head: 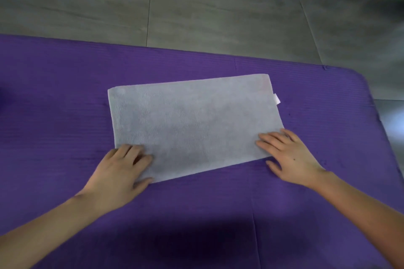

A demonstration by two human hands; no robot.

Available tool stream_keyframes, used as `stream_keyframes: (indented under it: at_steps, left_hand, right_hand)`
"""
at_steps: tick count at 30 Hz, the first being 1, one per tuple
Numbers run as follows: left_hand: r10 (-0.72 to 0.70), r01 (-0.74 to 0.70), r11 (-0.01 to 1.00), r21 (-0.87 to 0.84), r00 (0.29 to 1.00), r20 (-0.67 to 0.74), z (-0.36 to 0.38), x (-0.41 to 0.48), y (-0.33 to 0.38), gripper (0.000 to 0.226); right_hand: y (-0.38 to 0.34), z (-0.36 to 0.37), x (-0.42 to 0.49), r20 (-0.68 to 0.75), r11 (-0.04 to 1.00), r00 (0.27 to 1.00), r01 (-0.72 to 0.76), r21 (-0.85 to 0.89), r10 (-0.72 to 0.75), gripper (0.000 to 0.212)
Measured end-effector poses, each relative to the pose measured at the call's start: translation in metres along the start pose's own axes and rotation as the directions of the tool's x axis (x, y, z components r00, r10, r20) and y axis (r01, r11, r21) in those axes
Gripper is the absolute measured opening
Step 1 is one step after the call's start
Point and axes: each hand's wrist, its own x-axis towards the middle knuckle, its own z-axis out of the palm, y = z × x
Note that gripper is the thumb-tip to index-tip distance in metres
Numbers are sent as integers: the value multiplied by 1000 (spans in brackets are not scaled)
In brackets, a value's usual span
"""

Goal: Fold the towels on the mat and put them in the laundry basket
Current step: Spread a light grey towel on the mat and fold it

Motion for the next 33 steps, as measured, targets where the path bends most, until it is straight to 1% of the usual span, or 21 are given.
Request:
stream_keyframes:
  at_steps: [2,4,6,8,9,11,13,15,16,17,18,19,20,21,23,25,26,28,30,32,33]
  left_hand:
    - [31,-30,999,27,999,-33,1,-1,2,43]
    - [50,-48,998,42,998,-44,2,-4,4,46]
    - [64,-64,997,50,998,-14,2,-8,5,47]
    - [82,-83,993,81,997,15,3,-11,5,43]
    - [87,-90,991,102,996,30,3,-12,4,47]
    - [90,-93,990,109,996,28,2,-13,-1,64]
    - [83,-83,997,5,996,-21,-2,-18,-9,68]
    - [24,-33,980,-196,999,-45,-16,-29,-16,50]
    - [-39,31,951,-307,999,-21,-29,-35,-18,39]
    - [-122,124,899,-420,992,32,-43,-40,-20,33]
    - [-192,220,818,-531,975,109,-55,-45,-25,33]
    - [-237,299,717,-630,954,183,-64,-50,-31,34]
    - [-261,340,613,-713,939,223,-71,-52,-38,33]
    - [-285,353,540,-764,931,228,-73,-51,-46,28]
    - [-355,357,427,-831,911,209,-74,-41,-56,18]
    - [-453,362,321,-875,870,193,-71,-24,-59,19]
    - [-500,358,275,-892,846,185,-70,-13,-59,16]
    - [-563,336,209,-918,809,168,-68,11,-59,14]
    - [-607,340,193,-920,778,160,-63,36,-63,14]
    - [-649,404,243,-882,743,162,-54,56,-68,14]
    - [-672,460,314,-831,726,148,-48,63,-71,13]
  right_hand:
    - [0,8,-2,-26,1000,999,-29,-5,29,51]
    - [-3,10,-1,-112,999,993,-35,7,35,43]
    - [-4,11,-2,-203,998,978,-57,17,59,35]
    - [-4,10,-1,-229,996,969,-86,34,92,31]
    - [-5,8,-1,-228,994,968,-102,46,109,30]
    - [-10,2,0,-200,988,969,-133,80,146,30]
    - [-20,-7,-6,-152,979,973,-151,138,171,29]
    - [-31,-21,-22,-43,961,987,-142,236,156,27]
    - [-35,-31,-31,41,941,990,-143,307,137,23]
    - [-36,-42,-37,139,908,982,-172,381,127,18]
    - [-36,-54,-42,263,861,956,-240,449,129,16]
    - [-33,-65,-45,389,786,912,-333,521,129,17]
    - [-30,-75,-46,475,698,872,-414,585,120,17]
    - [-26,-83,-43,494,615,860,-460,640,129,16]
    - [-17,-92,-30,415,488,880,-473,733,230,14]
    - [-7,-90,-9,345,397,878,-462,793,331,12]
    - [-2,-86,2,334,370,867,-467,803,370,11]
    - [10,-73,21,340,366,838,-504,782,428,7]
    - [19,-56,35,365,388,808,-555,736,463,8]
    - [23,-40,45,384,429,775,-609,668,502,12]
    - [23,-34,47,389,448,761,-630,635,520,13]
